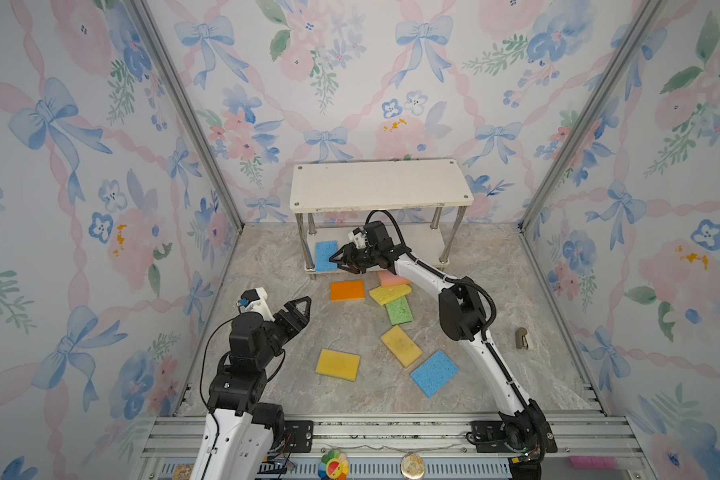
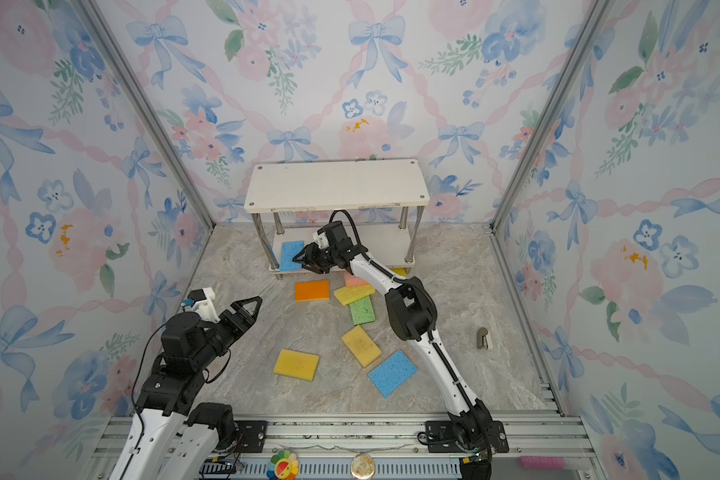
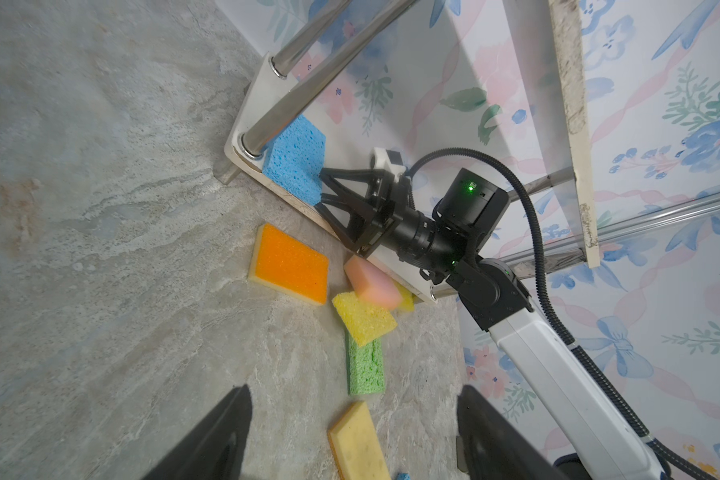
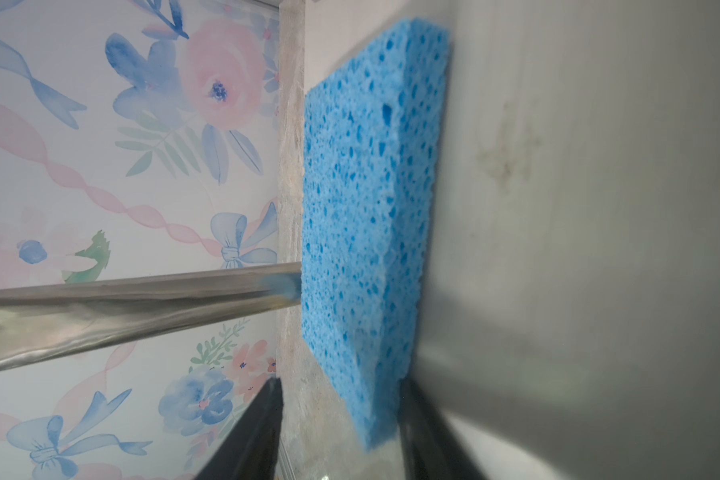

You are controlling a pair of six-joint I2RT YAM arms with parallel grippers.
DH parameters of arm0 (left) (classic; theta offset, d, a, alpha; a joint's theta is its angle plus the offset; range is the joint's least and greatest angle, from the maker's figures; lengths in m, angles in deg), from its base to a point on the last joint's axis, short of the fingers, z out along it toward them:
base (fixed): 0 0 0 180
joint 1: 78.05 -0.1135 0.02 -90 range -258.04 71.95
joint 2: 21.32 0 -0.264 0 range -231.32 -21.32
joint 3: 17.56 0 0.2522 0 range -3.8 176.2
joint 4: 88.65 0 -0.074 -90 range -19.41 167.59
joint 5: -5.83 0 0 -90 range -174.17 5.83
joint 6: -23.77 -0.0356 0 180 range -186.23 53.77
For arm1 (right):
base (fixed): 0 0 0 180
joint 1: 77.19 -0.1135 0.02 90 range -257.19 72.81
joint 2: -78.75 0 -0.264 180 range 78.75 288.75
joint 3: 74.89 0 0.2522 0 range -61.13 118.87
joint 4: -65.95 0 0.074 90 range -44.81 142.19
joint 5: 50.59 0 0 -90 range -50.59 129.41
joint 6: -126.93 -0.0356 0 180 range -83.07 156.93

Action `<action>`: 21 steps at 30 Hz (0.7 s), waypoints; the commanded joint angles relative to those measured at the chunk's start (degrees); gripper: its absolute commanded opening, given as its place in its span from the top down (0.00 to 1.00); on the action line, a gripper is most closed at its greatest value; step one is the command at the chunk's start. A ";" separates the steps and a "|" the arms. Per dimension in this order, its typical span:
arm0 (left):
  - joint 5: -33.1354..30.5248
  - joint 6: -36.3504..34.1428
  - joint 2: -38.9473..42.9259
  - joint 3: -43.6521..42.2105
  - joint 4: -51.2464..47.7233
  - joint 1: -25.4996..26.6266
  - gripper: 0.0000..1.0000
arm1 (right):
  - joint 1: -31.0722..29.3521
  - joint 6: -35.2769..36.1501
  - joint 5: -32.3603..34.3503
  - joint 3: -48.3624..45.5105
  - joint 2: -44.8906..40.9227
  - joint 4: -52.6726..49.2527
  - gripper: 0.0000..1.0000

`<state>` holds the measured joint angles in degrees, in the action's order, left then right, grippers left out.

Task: Place and organize the cleaning sponges onto the shelf
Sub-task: 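Open the right gripper and withdraw it from the shelf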

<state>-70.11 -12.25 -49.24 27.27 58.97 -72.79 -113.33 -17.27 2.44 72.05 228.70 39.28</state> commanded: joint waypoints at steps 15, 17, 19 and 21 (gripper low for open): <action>2.93 -1.94 -2.15 1.24 -0.45 -0.63 0.16 | -1.11 -0.33 11.34 -27.25 -22.08 4.99 0.32; 3.87 -1.77 -2.69 0.69 0.19 -0.77 0.16 | -1.54 -2.39 10.70 -33.57 -26.34 8.73 0.32; 5.00 -1.46 -3.36 0.13 1.03 -0.77 0.15 | -1.89 -3.74 10.87 -39.40 -30.58 10.81 0.32; 5.94 -1.19 -4.18 -0.50 1.79 -0.77 0.15 | -2.04 -4.66 10.74 -44.67 -34.76 11.98 0.32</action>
<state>-66.57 -12.67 -52.72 27.49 59.43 -73.20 -114.55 -19.45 13.72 31.77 199.89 46.45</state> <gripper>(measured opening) 0.853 0.678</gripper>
